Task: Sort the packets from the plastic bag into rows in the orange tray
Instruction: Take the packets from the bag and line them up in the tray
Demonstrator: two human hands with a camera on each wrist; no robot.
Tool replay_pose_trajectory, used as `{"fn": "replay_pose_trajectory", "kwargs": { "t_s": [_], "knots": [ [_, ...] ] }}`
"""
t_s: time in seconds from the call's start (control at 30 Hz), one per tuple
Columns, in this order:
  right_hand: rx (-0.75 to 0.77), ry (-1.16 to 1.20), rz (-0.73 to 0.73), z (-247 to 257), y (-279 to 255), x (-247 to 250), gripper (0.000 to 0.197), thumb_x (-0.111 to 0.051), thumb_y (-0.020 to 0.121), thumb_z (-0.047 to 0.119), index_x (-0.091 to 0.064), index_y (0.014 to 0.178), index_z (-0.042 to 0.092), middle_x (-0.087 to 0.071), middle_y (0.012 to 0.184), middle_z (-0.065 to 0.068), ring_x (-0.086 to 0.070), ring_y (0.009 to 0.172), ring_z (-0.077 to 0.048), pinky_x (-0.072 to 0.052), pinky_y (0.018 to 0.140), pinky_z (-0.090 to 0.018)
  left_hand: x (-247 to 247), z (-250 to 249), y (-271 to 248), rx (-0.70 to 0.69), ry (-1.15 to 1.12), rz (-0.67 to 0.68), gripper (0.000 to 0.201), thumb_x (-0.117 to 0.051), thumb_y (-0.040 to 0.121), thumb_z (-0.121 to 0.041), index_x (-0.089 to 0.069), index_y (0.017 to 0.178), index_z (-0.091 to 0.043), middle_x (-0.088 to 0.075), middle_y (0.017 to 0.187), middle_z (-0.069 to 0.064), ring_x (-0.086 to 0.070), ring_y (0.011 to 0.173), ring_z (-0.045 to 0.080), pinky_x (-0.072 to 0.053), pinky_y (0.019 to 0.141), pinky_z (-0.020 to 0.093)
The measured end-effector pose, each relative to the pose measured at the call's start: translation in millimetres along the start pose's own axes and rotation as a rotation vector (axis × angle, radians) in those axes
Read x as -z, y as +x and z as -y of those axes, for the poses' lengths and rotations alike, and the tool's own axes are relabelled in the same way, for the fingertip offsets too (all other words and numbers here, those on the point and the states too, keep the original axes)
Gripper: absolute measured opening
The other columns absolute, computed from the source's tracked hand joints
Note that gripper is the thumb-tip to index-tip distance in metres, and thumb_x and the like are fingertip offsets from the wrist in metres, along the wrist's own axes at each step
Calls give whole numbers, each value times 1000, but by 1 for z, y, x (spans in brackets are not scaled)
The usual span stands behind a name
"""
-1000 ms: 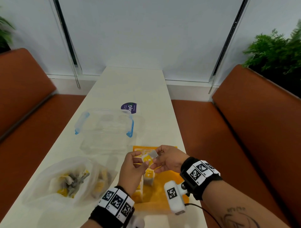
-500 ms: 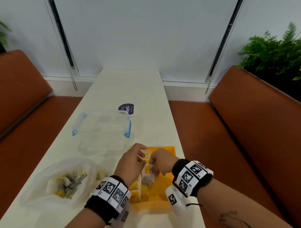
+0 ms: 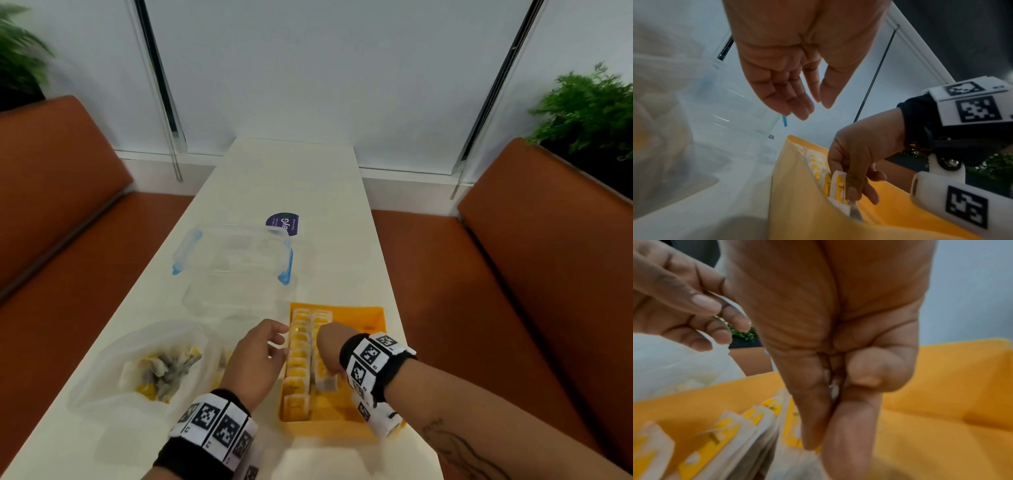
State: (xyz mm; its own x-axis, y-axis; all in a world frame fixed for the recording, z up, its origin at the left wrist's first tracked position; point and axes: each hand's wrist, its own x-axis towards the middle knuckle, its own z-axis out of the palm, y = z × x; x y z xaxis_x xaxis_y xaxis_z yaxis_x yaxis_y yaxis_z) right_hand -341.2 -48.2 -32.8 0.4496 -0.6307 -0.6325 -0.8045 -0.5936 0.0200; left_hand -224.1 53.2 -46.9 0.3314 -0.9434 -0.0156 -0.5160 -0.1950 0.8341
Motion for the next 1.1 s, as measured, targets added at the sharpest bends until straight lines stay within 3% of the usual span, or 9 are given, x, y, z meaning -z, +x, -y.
{"fn": "replay_pose_trajectory", "kwargs": {
  "t_s": [0.13, 0.27, 0.37, 0.43, 0.57, 0.7, 0.9, 1.0, 1.1],
  "knots": [
    [-13, 6, -36, 4, 2, 2, 24, -53, 90, 0, -54, 67, 1, -48, 63, -8, -51, 60, -23, -43, 54, -29, 0, 1, -1, 11, 17, 2, 26, -60, 85, -6, -51, 99, -26, -57, 91, -6, -55, 75, 2, -39, 64, 8],
    [-22, 14, 22, 0, 1, 0, 29, -58, 92, 12, -48, 66, 6, -66, 113, -16, -65, 103, -29, -52, 79, -33, -3, 0, -2, 15, 30, 24, 26, -60, 85, -8, -50, 99, -28, -56, 91, -8, -54, 73, 1, -38, 60, 7],
    [-58, 168, 5, -10, -5, 7, 25, -68, 86, 26, -55, 88, 5, -62, 122, -16, -63, 108, -31, -50, 62, -31, -2, 1, -2, 25, 33, 30, 25, -61, 85, -10, -50, 99, -28, -56, 91, -9, -55, 74, 1, -38, 61, 7],
    [-81, 244, 41, -21, -9, 10, 42, -71, 83, 29, -57, 113, 4, -63, 121, -17, -66, 100, -29, -49, 61, -28, 0, 3, -3, 44, 32, 25, 24, -61, 85, -11, -50, 100, -27, -56, 92, -7, -55, 74, 2, -38, 63, 8],
    [-62, 414, 251, -40, -10, 2, 24, -71, 83, 28, -65, 71, 8, -74, 75, -6, -69, 60, -14, -54, 64, -25, 3, 8, -5, 83, 13, 12, 23, -61, 86, -11, -50, 100, -26, -57, 93, -5, -55, 73, 3, -38, 63, 10],
    [66, 414, 407, -36, -14, -6, 26, -58, 90, 13, -65, 115, 12, -72, 83, 4, -69, 86, -14, -52, 57, -13, 2, 9, -10, 89, -1, 28, 22, -61, 85, -12, -51, 99, -27, -58, 93, -6, -57, 74, 8, -46, 72, 21],
    [151, 264, 359, -22, -15, -3, 40, -58, 91, 12, -56, 131, 13, -56, 135, -5, -56, 120, -21, -46, 92, -29, 3, 10, -15, 99, -9, 39, 21, -60, 86, -12, -51, 99, -27, -58, 94, -5, -57, 74, 7, -45, 72, 20],
    [153, 289, 342, -26, -12, 1, 34, -58, 90, 9, -61, 124, 10, -62, 125, -9, -60, 114, -23, -50, 95, -34, 7, 7, -20, 81, -1, 51, 21, -59, 87, -12, -51, 96, -30, -58, 94, -6, -55, 73, 5, -42, 67, 13],
    [102, 393, 338, -34, -11, 6, 18, -56, 90, 8, -66, 105, 9, -68, 83, -8, -68, 80, -18, -55, 84, -36, 19, 0, -25, 47, -21, 72, 26, -60, 87, -13, -50, 88, -37, -60, 94, -6, -55, 71, 4, -42, 68, 12]
  ]
}}
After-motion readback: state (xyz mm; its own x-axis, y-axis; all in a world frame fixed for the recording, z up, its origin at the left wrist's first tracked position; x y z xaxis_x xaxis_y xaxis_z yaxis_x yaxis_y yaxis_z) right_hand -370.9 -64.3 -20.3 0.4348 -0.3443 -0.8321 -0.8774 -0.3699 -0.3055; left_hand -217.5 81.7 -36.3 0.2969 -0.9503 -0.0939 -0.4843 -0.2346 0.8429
